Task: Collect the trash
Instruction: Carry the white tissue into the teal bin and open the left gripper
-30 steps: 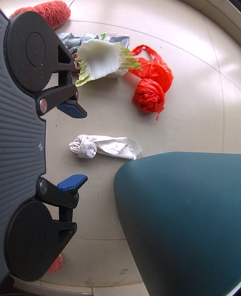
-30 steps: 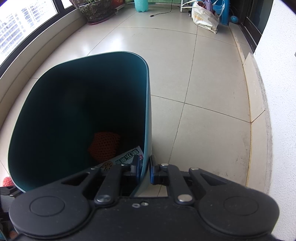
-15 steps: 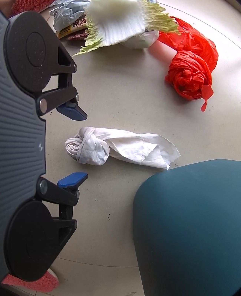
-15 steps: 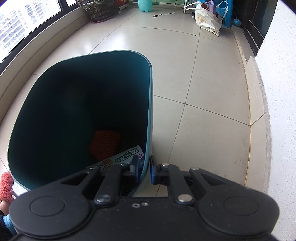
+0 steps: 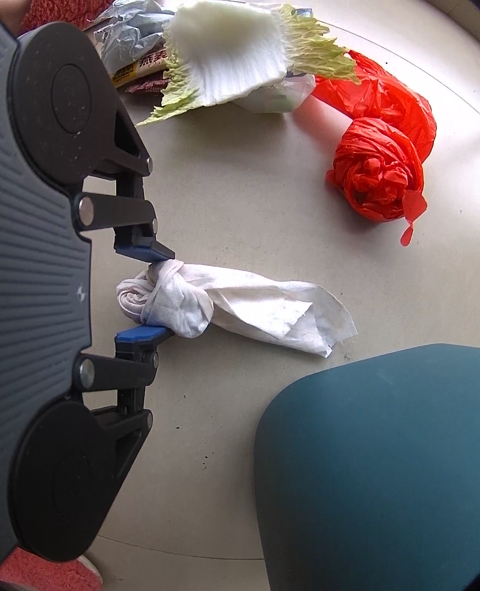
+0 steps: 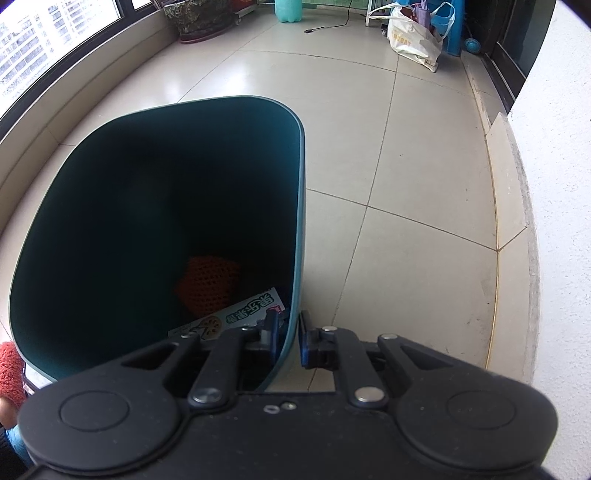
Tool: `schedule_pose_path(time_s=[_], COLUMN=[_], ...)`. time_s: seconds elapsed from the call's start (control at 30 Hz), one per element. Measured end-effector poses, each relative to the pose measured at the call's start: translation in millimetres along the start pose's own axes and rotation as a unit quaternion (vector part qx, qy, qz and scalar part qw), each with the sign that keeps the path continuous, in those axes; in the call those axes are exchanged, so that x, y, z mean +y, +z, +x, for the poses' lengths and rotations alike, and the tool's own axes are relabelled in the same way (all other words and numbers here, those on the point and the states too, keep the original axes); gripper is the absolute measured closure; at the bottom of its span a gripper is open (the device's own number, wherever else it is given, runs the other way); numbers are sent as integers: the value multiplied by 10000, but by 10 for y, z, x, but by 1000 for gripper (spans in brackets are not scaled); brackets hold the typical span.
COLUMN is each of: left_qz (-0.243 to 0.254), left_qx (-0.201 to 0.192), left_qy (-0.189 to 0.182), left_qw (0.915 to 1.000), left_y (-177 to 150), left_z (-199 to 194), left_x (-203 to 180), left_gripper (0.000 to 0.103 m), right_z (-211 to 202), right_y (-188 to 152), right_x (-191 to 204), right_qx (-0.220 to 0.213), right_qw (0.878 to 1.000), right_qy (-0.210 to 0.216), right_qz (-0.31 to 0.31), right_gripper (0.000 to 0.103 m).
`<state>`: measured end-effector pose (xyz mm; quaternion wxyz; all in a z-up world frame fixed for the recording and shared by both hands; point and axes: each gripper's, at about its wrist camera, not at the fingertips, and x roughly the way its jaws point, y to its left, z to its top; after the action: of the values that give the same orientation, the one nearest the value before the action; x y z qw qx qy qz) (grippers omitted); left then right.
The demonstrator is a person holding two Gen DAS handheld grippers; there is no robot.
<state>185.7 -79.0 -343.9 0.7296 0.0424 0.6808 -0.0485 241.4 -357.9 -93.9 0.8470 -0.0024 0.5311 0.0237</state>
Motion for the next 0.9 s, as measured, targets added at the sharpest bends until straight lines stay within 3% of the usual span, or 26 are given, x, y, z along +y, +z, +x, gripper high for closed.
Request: schedule_pose_path(time_s=[0.27,0.5,0.9], left_qz=[93,130,-239], left_qx=[-137,-479,-876], left_qy=[264,613,422], left_qw=[9995,9969,9950], left_y=[-10,72,142], left_z=[-350,-971,-2209], left_x=[91,293,303], left_gripper=[70,70,70], right_z=[1,-5,8], right_y=[-2,20,26], right_x=[53,-2,-48], right_qx=[-11,23,43], right_qw=[10000,9998,9997], right_qy=[-59,7,19], right_qz=[22,183,251], right_gripper=[94,94,94])
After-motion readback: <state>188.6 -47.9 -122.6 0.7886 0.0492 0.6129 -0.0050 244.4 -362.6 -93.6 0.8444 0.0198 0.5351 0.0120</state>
